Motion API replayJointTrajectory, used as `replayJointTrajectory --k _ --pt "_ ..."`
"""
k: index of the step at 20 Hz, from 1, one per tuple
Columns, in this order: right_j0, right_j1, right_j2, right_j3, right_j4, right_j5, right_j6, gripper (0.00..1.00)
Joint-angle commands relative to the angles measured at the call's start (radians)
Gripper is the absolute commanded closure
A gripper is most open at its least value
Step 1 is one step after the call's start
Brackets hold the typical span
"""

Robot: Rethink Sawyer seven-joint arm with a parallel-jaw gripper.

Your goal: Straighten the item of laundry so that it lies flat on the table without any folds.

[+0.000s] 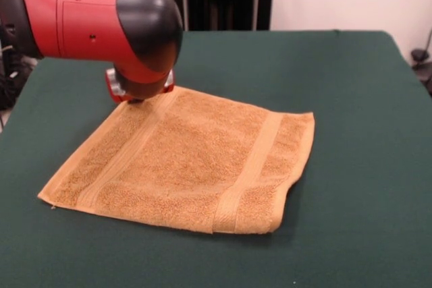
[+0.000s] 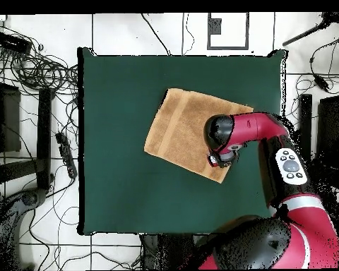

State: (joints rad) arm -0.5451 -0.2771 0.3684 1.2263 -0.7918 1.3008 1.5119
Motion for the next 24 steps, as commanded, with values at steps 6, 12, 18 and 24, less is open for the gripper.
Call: replayJointTrajectory --k 6,12,18,24 --pt "-0.019 0.173 -0.127 0.153 -0.279 -0.23 -0.193 1.0" --pt "-0.017 0.167 -0.143 0.186 -0.311 -0.24 -0.183 1.0" --pt "-0.025 0.173 -0.152 0.203 -0.329 -0.244 -0.183 1.0" --pt "-0.01 0.162 -0.17 0.224 -0.344 -0.211 -0.177 1.0"
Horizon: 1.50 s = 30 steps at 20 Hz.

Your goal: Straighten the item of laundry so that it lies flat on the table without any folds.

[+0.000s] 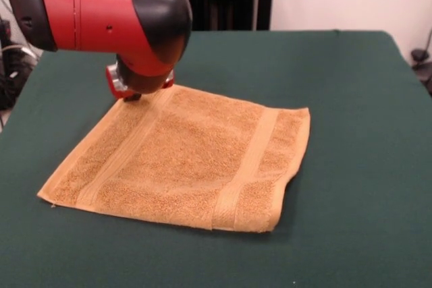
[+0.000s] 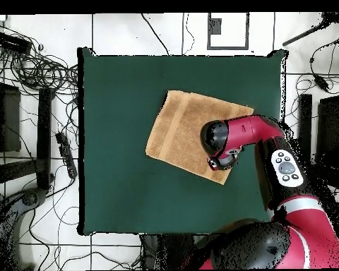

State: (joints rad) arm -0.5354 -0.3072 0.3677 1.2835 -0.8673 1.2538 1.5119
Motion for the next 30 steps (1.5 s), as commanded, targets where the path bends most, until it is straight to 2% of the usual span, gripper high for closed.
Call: replayJointTrajectory --k 1,7,22,26,28,30 --pt "-0.015 0.19 -0.174 0.171 -0.274 -0.155 -0.175 1.0" --pt "-0.012 0.187 -0.186 0.197 -0.295 -0.123 -0.203 1.0" --pt "0.012 0.17 -0.232 0.26 -0.383 -0.145 -0.161 1.0" --pt "-0.018 0.134 -0.186 0.287 -0.383 -0.248 -0.154 1.0" --pt "-0.051 0.078 -0.132 0.333 -0.369 -0.35 -0.143 1.0" --pt "-0.09 0.014 -0.06 0.381 -0.317 -0.416 -0.16 1.0"
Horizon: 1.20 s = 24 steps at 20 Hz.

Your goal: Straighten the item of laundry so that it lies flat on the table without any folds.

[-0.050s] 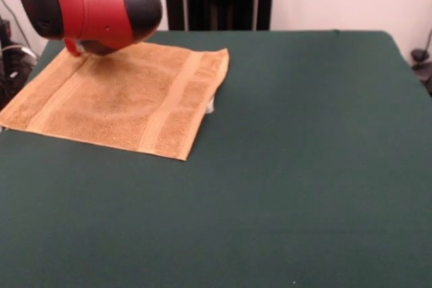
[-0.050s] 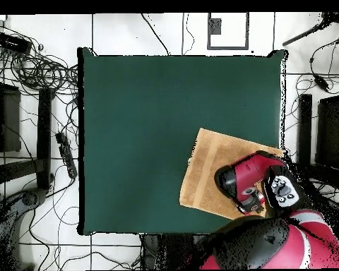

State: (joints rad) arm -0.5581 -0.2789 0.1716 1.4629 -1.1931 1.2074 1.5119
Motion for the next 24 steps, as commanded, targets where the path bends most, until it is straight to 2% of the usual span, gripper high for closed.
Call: replayJointTrajectory --k 1,5,9,12,24 --pt "-0.082 -0.042 0.165 0.221 0.031 -0.394 -0.166 1.0" --pt "-0.142 -0.124 0.271 0.274 0.101 -0.473 -0.191 1.0" --pt "-0.222 -0.162 0.367 0.317 0.134 -0.562 -0.252 1.0" --pt "-0.241 -0.173 0.397 0.323 0.133 -0.574 -0.271 1.0" --pt "-0.289 -0.211 0.49 0.327 0.172 -0.621 -0.183 1.0"
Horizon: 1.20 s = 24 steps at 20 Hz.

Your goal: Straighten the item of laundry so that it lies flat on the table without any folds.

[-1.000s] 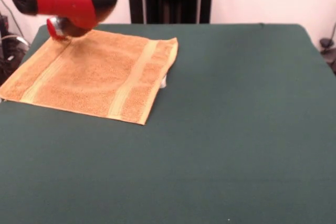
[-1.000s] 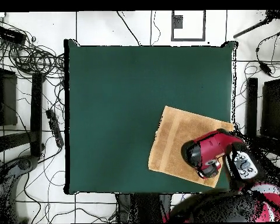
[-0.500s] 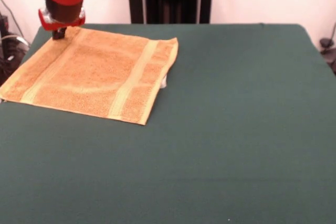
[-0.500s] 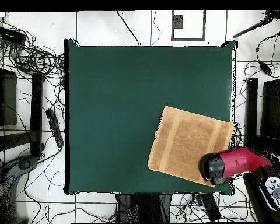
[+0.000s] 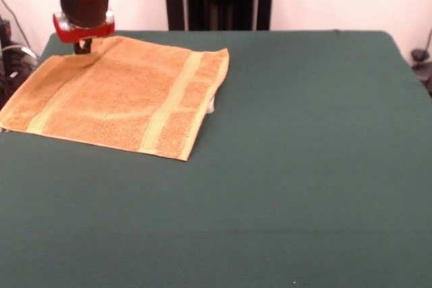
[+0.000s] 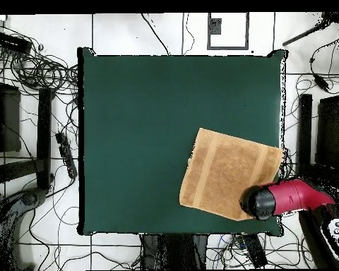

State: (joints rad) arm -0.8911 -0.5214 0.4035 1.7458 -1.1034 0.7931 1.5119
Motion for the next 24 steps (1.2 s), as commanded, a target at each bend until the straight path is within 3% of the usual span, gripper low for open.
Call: replayJointTrajectory --k 1,4,5,9,24 --pt "0.044 0.033 0.262 0.035 0.097 -0.185 -0.189 1.0" --pt "0.048 0.035 0.266 0.015 0.126 -0.122 -0.221 1.0" --pt "0.072 0.038 0.247 -0.014 0.152 -0.014 -0.268 1.0" --pt "0.129 0.034 0.204 -0.07 0.169 0.148 -0.329 1.0" --pt "0.212 0.072 0.112 -0.153 0.103 0.282 -0.325 1.0"
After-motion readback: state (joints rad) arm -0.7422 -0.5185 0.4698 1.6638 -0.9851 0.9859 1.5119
